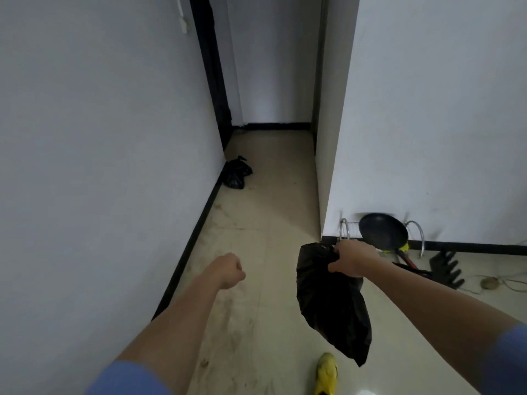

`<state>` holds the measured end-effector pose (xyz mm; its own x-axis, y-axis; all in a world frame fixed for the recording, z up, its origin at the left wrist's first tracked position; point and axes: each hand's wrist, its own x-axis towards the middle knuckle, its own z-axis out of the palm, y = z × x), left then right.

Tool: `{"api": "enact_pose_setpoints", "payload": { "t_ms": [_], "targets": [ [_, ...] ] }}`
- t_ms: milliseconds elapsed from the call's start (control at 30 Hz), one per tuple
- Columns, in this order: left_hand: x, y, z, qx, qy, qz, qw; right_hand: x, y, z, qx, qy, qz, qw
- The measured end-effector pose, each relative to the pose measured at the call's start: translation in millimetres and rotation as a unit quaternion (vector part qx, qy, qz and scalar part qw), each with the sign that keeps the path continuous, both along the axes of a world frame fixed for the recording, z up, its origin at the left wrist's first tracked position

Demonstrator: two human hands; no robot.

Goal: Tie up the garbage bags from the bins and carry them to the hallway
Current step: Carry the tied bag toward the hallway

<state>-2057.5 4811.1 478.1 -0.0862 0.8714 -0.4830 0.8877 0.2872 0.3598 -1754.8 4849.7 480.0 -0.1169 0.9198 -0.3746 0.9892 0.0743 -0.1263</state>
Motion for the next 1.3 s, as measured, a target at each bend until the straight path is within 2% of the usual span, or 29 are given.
{"api": "enact_pose_setpoints", "payload": {
  "t_ms": [200,367,600,767,900,1100,1300],
  "targets": [
    [-25.0,167.1,-32.5,-0.047,-0.024,0.043,0.998,-30.4,186.3,-28.2,-0.041,0.004,0.026,0.999],
    [-50.4,280.4,-18.1,-0.030,-0.049,0.075,0.996,-68.0,332.2,-13.9,-0.049,-0.008,0.064,0.997],
    [-151.0,427.9,-53.0,-0.062,-0.054,0.157,0.984,-155.3,516.6,-28.1,-0.044,-0.020,0.121,0.991],
    [-210.6,559.7,-78.6,-0.069,-0.065,0.152,0.984,-220.3,644.1,-63.1,-0.078,-0.022,0.121,0.989],
    [-256.5,658.7,-72.6,-0.093,-0.056,0.141,0.984,-268.0,734.8,-64.3,-0.101,-0.009,0.099,0.990],
    [-314.2,805.2,-69.1,-0.076,-0.039,0.139,0.987,-332.5,870.2,-64.0,-0.100,-0.001,0.104,0.990],
    [-352.6,931.6,-116.5,-0.097,-0.027,0.150,0.984,-395.8,1013.5,-116.3,-0.125,0.011,0.148,0.981]
  ]
}}
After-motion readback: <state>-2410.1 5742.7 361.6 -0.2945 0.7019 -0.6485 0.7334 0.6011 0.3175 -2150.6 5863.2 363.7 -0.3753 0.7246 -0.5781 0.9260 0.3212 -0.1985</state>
